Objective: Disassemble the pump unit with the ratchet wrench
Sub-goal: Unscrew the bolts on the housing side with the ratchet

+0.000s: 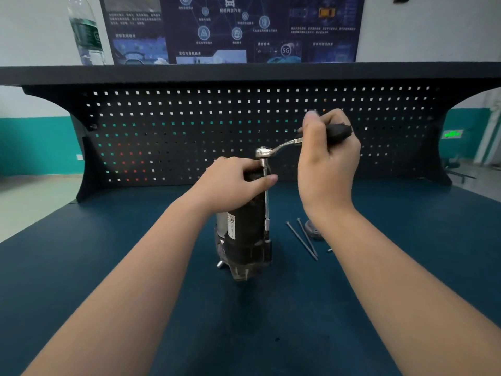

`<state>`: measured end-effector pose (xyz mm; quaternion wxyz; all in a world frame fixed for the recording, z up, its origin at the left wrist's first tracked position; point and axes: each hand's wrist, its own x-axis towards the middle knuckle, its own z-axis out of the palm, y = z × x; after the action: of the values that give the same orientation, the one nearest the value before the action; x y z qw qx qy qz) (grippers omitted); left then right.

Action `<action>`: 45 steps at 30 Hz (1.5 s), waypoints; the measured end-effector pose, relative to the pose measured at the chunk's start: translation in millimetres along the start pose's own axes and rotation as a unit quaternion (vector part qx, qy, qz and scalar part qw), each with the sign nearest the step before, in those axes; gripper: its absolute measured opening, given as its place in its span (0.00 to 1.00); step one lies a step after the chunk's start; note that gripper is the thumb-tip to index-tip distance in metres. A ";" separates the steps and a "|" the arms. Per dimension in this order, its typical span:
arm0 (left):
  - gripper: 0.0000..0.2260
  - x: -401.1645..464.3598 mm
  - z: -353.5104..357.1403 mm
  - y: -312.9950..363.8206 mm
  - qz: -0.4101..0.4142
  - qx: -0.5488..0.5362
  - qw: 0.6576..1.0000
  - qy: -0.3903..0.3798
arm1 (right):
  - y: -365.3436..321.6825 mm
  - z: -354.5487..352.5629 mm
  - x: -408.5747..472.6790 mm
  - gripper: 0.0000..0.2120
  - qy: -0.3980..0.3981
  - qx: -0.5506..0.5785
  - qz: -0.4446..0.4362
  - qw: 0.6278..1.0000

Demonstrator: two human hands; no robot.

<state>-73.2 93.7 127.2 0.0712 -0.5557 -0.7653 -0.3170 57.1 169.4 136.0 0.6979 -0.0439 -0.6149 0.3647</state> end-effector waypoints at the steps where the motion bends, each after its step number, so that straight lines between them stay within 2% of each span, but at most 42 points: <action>1: 0.12 0.2 0.7 0.4 0.007 0.001 1.000 0.006 | -0.5 1.2 1.6 0.17 0.018 -0.009 0.020 1.000; 3: 0.11 -0.8 2.0 -0.7 0.003 -0.017 1.000 0.005 | -0.8 0.6 5.4 0.20 0.036 -0.015 0.069 0.997; 5: 0.14 -1.3 1.7 -2.5 -0.015 -0.053 0.998 -0.002 | 0.3 -4.4 7.6 0.18 0.042 0.018 0.105 0.993; 10: 0.15 5.6 -3.3 -6.2 -0.029 -0.126 0.991 -0.019 | 6.4 -20.2 7.1 0.12 0.012 0.138 0.129 0.982; 13: 0.22 3.6 -9.7 -11.7 -0.014 -0.171 0.984 -0.055 | 19.7 -29.1 11.3 0.09 -0.013 0.270 0.217 0.938; 15: 0.23 0.1 -11.6 -14.9 0.004 -0.205 0.975 -0.085 | 30.3 -28.8 16.6 0.12 -0.051 0.322 0.280 0.903; 18: 0.18 -0.7 -10.6 -15.7 0.009 -0.229 0.970 -0.085 | 41.5 -20.4 29.9 0.19 -0.095 0.338 0.363 0.863; 20: 0.16 0.0 -10.5 -17.4 -0.006 -0.217 0.974 -0.063 | 45.3 -14.7 37.4 0.18 -0.122 0.322 0.411 0.844; 22: 0.14 0.7 -10.6 -19.9 -0.019 -0.212 0.976 -0.049 | 44.6 -11.8 39.8 0.15 -0.131 0.294 0.436 0.841; 24: 0.11 1.7 -9.4 -20.5 -0.026 -0.216 0.976 -0.032 | 39.2 -10.6 35.4 0.13 -0.107 0.265 0.400 0.871; 25: 0.10 2.7 -8.2 -20.1 -0.029 -0.213 0.976 -0.020 | 33.3 -8.8 29.3 0.13 -0.094 0.253 0.342 0.900; 27: 0.10 5.7 -5.0 -18.4 -0.032 -0.203 0.979 0.000 | 20.3 -2.8 13.8 0.14 -0.095 0.164 0.160 0.969; 28: 0.10 7.0 -4.2 -17.8 -0.030 -0.199 0.980 0.003 | 13.0 1.1 5.6 0.13 -0.114 0.093 0.078 0.986; 29: 0.11 7.1 -4.3 -16.4 -0.026 -0.197 0.980 -0.003 | 9.4 4.0 0.1 0.13 -0.127 0.051 0.037 0.990; 30: 0.13 6.5 -5.1 -15.5 -0.025 -0.200 0.979 -0.013 | 9.8 4.0 0.2 0.13 -0.126 0.049 0.040 0.990; 31: 0.15 6.0 -5.9 -15.4 -0.026 -0.205 0.978 -0.027 | 11.5 1.3 4.8 0.13 -0.112 0.097 0.087 0.985; 32: 0.15 5.4 -6.8 -15.8 -0.029 -0.207 0.977 -0.037 | 16.5 -3.4 13.0 0.13 -0.094 0.183 0.177 0.963; 33: 0.14 4.6 -7.4 -15.5 -0.027 -0.204 0.977 -0.044 | 24.2 -8.4 21.7 0.13 -0.083 0.268 0.282 0.917; 35: 0.10 2.7 -6.4 -12.5 -0.017 -0.195 0.979 -0.054 | 42.2 -14.6 33.8 0.14 -0.073 0.336 0.432 0.834; 36: 0.10 2.1 -4.5 -11.1 -0.014 -0.191 0.980 -0.052 | 50.4 -13.9 36.2 0.14 -0.072 0.345 0.463 0.813; 38: 0.12 1.3 -1.5 -9.6 -0.013 -0.184 0.982 -0.040 | 59.1 -6.4 35.8 0.15 -0.069 0.362 0.478 0.797; 40: 0.16 1.6 -0.8 -10.3 -0.019 -0.185 0.982 -0.030 | 57.7 1.7 31.3 0.15 -0.043 0.358 0.464 0.809; 42: 0.15 2.8 -1.1 -11.4 -0.024 -0.190 0.981 -0.017 | 47.3 5.2 22.4 0.14 0.007 0.320 0.407 0.856; 43: 0.14 3.8 -1.0 -11.4 -0.024 -0.186 0.982 -0.011 | 41.1 6.7 15.8 0.14 0.029 0.287 0.345 0.893; 45: 0.09 7.3 -1.9 -13.1 -0.027 -0.178 0.984 0.006 | 23.5 12.4 -4.8 0.13 0.030 0.179 0.144 0.973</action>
<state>-88.1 96.2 126.8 -0.0331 -0.5368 -0.7108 -0.4534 35.4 179.1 123.0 0.6523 -0.0176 -0.5059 0.5642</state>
